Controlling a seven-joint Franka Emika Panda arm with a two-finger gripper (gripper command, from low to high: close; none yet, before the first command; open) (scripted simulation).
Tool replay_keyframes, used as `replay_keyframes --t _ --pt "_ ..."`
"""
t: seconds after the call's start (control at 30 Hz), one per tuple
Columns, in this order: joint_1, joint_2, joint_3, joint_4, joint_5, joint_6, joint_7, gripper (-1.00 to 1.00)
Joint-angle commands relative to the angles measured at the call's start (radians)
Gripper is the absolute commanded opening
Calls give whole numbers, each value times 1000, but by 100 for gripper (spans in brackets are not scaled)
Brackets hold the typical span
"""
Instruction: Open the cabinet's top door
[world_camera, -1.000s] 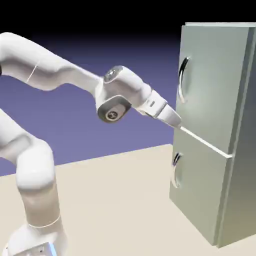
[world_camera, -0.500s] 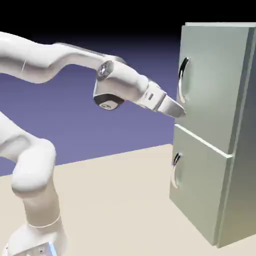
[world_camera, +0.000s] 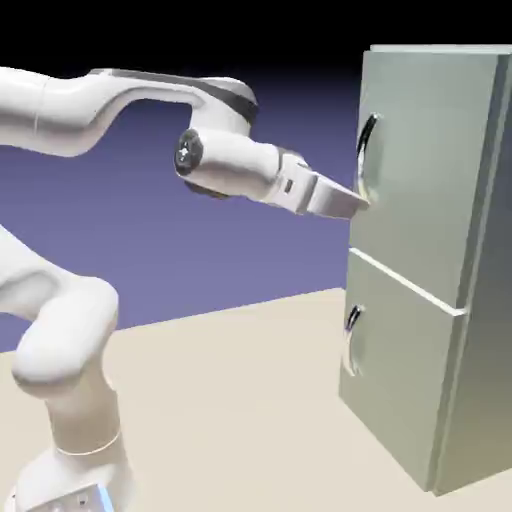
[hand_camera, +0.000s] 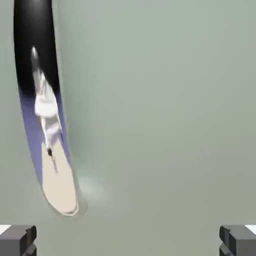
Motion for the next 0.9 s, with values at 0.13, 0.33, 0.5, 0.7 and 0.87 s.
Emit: replay_keyframes --t 0.13,0.33,0.5,0.7,0.87 --pt "-54 -24 52 27 218 -11 -176 0" --pt "-119 -53 114 60 479 -25 -388 0" --pt "-172 -77 166 87 696 -37 -564 0" --pt "-275 -34 247 159 849 -62 -691 0" --pt "-358 32 306 225 883 -83 -722 -100"
